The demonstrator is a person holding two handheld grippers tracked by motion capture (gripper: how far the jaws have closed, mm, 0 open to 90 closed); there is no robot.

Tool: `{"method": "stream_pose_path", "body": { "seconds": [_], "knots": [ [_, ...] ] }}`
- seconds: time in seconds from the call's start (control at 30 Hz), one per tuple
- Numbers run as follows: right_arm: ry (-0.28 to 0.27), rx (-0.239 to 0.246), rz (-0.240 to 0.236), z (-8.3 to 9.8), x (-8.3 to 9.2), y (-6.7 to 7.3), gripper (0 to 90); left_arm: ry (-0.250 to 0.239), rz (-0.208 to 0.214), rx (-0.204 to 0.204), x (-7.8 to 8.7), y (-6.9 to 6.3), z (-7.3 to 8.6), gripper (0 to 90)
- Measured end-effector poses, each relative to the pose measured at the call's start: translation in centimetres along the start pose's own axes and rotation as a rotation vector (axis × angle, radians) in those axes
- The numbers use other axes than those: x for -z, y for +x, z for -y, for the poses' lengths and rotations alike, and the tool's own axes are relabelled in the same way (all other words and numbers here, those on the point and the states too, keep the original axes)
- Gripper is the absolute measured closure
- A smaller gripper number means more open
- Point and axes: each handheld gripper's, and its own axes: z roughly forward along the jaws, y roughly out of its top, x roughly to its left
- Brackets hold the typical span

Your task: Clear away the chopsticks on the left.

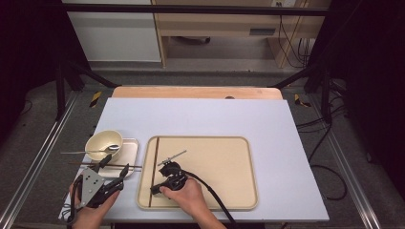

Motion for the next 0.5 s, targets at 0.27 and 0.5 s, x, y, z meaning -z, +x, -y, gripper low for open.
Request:
{"method": "stream_pose_path", "body": {
  "seconds": [0.27, 0.5],
  "knots": [
    [-0.003, -0.002, -0.003, 0.00, -0.03, 0.02, 90.0, 0.003, 0.002, -0.002, -0.03, 0.00, 0.02, 35.8],
    [-0.009, 0.007, -0.008, -0.01, 0.22, 0.05, 90.0, 0.003, 0.002, -0.002, -0.02, 0.02, 0.04, 35.8]
  ]
}}
